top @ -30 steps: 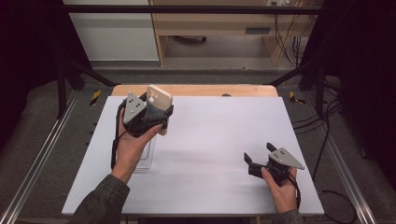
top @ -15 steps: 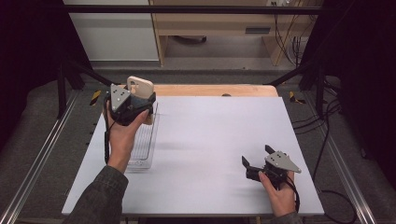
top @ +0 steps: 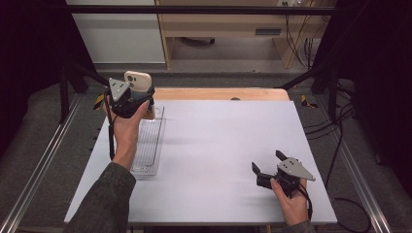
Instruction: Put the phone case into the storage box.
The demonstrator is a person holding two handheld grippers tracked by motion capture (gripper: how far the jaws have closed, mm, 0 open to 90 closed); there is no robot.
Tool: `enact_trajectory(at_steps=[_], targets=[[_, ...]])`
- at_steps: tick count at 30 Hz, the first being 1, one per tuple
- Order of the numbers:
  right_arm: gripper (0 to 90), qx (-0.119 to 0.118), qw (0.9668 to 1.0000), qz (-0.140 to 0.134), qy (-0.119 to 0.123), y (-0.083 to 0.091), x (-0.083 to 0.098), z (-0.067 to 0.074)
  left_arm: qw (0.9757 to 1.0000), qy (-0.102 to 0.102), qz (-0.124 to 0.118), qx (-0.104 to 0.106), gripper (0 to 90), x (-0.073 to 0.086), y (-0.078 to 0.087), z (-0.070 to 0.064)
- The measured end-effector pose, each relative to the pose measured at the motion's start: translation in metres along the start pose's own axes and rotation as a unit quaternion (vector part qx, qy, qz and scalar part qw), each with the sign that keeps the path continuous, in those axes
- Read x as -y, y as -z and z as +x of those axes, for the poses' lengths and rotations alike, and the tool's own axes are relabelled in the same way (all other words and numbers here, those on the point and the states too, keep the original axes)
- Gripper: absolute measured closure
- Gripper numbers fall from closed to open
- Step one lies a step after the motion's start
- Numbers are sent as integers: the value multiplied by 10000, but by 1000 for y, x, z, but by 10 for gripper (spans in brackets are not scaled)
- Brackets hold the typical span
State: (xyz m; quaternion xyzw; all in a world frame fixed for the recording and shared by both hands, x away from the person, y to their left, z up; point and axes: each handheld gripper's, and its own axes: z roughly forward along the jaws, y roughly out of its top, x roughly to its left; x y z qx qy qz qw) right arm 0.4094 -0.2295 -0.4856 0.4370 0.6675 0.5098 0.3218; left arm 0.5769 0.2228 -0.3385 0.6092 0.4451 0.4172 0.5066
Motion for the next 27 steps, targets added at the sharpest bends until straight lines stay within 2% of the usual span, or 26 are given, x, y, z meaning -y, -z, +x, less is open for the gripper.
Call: enact_trajectory(at_steps=[5, 12, 27], targets=[[56, -24, 10000, -1, -91, 1, 0, -2, 9999, 109, -10, -84, 112, 4, -10, 4], [57, -60, 9999, -11, -152, 0, 0, -2, 9999, 91, 1, -138, 112, 11, -19, 5], [54, 12, 9999, -62, -109, 2, 1, -5, 9998, -4, -68, -175, 112, 9, -22, 2]])
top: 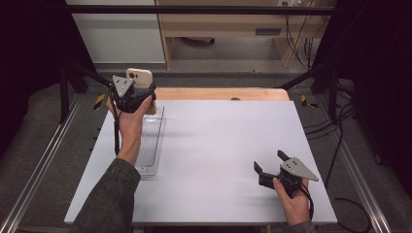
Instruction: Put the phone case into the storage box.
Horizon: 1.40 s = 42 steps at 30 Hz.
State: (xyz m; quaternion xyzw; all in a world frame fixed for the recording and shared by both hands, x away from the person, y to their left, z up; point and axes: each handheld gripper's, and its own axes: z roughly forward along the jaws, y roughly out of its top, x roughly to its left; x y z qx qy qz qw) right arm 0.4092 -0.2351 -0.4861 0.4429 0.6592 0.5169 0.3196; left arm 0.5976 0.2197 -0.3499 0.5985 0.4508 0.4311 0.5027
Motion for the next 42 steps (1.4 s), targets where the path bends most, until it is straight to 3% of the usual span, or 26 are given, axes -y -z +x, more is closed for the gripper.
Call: enact_trajectory(at_steps=[31, 42], targets=[[49, -41, 10000, -43, -55, 3, 0, -4, 9999, 81, 66, -25, 112, 15, -8, 0], [49, -88, 9999, -42, -80, 2, 1, -3, 9998, 150, 92, -97, 113, 25, -21, 2]])
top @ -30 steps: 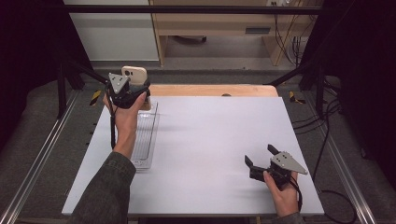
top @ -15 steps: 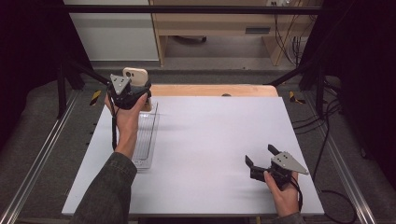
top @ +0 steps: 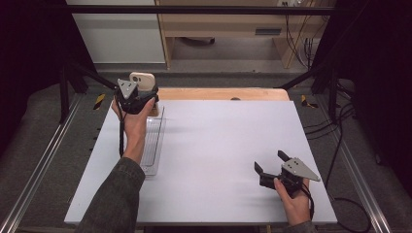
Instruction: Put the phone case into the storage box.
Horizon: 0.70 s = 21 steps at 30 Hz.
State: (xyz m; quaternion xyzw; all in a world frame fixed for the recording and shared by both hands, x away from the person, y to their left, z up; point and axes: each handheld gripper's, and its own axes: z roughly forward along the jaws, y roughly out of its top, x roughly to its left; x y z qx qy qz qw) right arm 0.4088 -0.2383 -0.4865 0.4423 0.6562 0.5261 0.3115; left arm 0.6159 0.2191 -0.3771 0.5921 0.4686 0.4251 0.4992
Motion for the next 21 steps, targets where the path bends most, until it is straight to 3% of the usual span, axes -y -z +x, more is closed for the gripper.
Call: enact_trajectory(at_steps=[6, 9, 21], targets=[[49, -21, 10000, 10, -1, -1, 1, -1, 9998, -157, 85, -43, 113, 8, -9, -3], [48, -24, 10000, 15, -10, -1, 1, -1, 9999, -51, 73, -77, 113, 10, -11, -1], [47, -26, 10000, 15, -50, 0, 2, -3, 9997, -88, 186, -108, 112, 18, -18, 0]])
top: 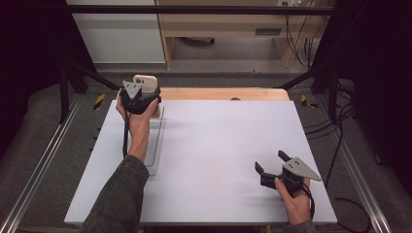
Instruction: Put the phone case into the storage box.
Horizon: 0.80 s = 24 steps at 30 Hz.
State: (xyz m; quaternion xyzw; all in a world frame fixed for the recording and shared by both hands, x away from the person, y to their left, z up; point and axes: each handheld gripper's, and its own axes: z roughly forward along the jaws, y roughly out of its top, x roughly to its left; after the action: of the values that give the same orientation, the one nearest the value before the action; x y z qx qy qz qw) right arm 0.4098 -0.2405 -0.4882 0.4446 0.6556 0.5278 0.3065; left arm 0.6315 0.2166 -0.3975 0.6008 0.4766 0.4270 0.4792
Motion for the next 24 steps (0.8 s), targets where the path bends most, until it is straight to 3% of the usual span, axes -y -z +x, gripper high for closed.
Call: enact_trajectory(at_steps=[24], targets=[[45, -25, 10000, 16, -47, 0, 1, -1, 9999, 84, 112, 38, 112, 12, -6, -1]])
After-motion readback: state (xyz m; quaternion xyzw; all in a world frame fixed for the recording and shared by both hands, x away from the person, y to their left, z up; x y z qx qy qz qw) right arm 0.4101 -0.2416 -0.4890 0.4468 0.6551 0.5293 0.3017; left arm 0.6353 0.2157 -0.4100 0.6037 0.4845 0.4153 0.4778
